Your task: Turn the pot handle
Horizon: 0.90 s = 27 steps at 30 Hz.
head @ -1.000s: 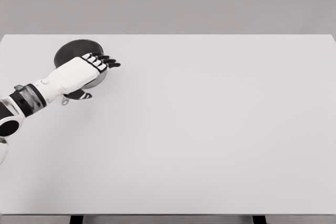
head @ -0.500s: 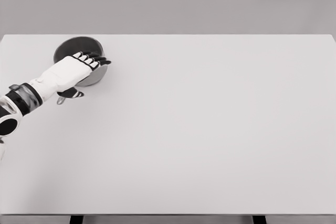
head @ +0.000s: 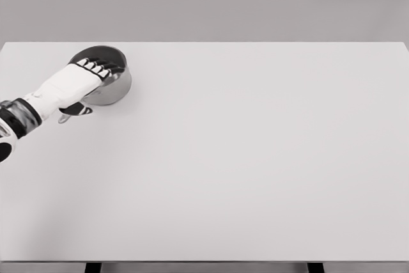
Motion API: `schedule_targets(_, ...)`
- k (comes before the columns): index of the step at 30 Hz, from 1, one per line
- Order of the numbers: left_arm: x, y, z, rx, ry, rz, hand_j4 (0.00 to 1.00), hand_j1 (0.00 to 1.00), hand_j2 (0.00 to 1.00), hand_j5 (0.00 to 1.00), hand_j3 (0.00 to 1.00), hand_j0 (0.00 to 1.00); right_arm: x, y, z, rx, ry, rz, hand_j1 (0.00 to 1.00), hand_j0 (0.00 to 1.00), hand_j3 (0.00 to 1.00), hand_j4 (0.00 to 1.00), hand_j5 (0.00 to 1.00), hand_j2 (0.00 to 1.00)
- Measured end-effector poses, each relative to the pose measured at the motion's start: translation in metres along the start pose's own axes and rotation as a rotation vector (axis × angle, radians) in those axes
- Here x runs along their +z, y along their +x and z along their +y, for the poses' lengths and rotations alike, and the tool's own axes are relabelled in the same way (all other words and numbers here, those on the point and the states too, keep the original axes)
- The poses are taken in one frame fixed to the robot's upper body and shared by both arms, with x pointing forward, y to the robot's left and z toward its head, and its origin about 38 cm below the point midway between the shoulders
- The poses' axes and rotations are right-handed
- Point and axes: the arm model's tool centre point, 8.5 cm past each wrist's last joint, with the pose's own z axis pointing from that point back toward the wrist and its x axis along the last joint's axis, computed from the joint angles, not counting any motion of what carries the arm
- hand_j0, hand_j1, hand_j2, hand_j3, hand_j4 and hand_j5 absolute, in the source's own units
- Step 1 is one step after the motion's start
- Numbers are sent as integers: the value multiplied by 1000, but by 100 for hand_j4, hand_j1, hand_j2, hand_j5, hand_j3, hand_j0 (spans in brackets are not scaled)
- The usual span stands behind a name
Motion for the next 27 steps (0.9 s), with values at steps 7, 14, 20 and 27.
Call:
schedule_targets(7, 7, -11, -4, 1, -21, 47, 100, 100, 100, 100, 100, 100, 0, 0, 0, 0, 0, 0, 100, 100, 100, 100, 100, 100)
schedule_targets(14, 11, -17, -2, -1, -24, 69, 100, 100, 100, 100, 100, 100, 0, 0, 0, 0, 0, 0, 100, 100, 100, 100, 100, 100)
schedule_targets(20, 14, -23, -2, 2, -25, 85, 100, 100, 100, 100, 100, 100, 0, 0, 0, 0, 0, 0, 100, 100, 100, 100, 100, 100)
schedule_targets(27, 16, -28, -6, 9, -36, 98, 100, 100, 100, 100, 100, 100, 0, 0, 0, 0, 0, 0, 100, 100, 100, 100, 100, 100)
